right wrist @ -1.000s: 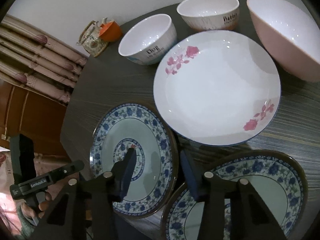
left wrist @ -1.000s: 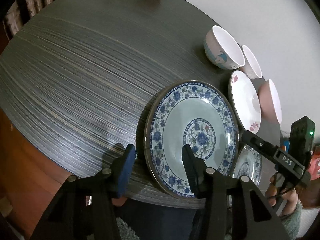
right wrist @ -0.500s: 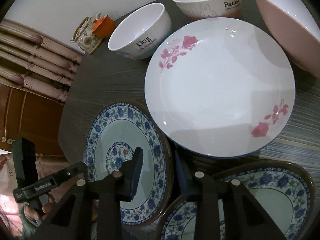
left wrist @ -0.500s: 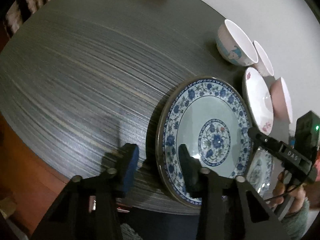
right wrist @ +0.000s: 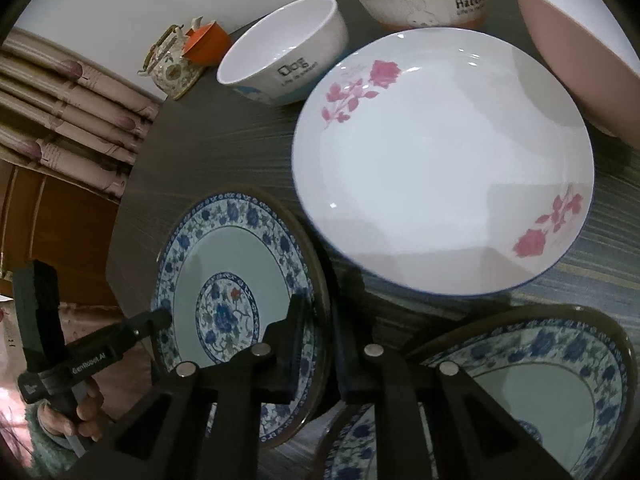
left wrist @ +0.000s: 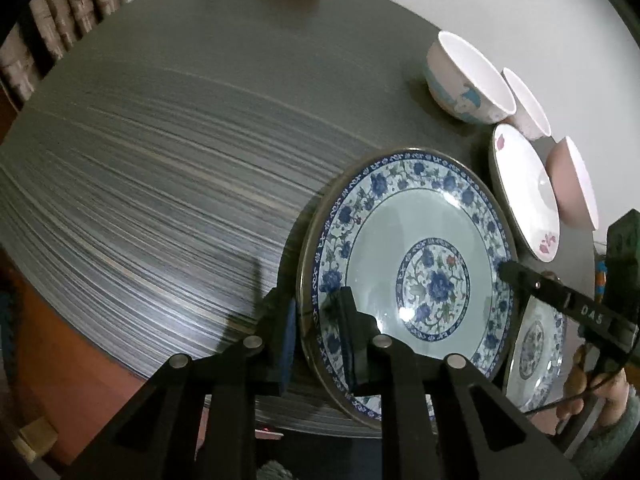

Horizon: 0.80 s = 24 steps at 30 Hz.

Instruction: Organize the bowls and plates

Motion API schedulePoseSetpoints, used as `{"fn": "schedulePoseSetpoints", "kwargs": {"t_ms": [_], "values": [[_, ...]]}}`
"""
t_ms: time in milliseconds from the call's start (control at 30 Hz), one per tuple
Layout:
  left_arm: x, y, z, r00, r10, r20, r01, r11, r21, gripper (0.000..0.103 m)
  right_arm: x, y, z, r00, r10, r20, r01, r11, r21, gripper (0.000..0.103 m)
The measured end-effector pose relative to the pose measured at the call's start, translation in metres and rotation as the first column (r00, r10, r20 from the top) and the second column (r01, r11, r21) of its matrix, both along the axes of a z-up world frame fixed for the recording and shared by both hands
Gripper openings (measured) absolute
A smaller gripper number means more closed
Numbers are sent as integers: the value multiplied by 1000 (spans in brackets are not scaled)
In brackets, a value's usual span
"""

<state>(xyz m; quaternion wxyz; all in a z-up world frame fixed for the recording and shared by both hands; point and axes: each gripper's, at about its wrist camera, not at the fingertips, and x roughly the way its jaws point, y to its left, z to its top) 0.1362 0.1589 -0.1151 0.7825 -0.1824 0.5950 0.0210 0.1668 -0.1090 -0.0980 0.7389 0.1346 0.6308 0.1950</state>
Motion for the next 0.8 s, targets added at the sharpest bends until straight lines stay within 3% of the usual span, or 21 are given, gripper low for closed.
{"fn": "schedulePoseSetpoints", "kwargs": {"t_ms": [200,400,800], "values": [[4,16,11,999,14,43,-16,999,45,17,-13,18,7,1000,-11,23,11,1000,6,14],[6,26,16,997,15,74,-27,986,163,18,-23,38,7,999,-23,40,22,999,26,14],[1,51,6,996,53,68,-64,983,174,19,-27,51,2,997,-49,64,48,999,19,14]]}}
